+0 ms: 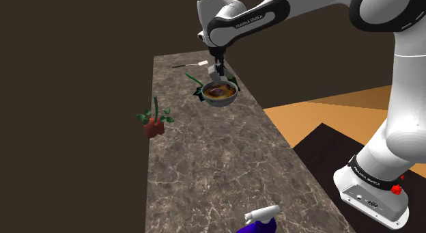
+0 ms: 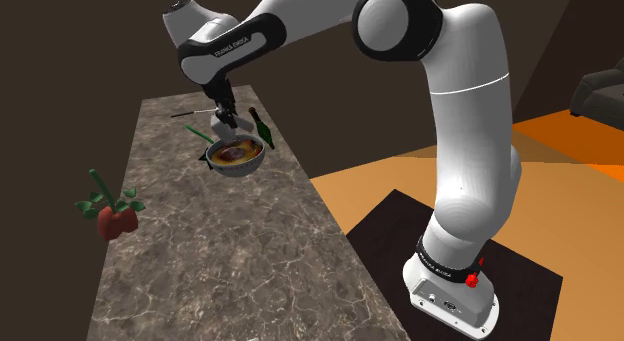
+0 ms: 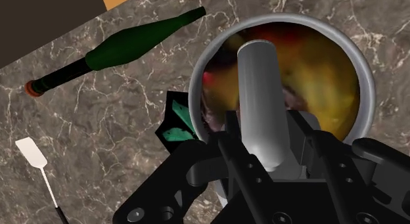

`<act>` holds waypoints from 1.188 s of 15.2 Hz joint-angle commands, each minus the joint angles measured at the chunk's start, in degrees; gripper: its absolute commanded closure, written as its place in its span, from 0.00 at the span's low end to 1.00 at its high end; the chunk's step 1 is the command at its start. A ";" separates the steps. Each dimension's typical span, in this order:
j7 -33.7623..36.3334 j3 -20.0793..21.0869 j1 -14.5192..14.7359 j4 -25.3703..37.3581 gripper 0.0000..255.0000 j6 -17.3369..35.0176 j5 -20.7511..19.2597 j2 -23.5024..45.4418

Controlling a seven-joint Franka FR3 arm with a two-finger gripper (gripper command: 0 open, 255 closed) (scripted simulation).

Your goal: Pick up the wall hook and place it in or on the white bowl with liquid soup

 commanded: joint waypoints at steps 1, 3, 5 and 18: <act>0.54 -0.08 -0.01 -1.05 1.00 1.35 -0.27 0.34; 1.01 -0.18 -0.02 -1.90 1.00 2.57 -0.55 0.79; 1.48 -0.29 -0.02 -2.69 1.00 3.77 -0.84 1.28; 2.18 -0.46 -0.04 -3.91 0.00 5.56 -1.29 1.97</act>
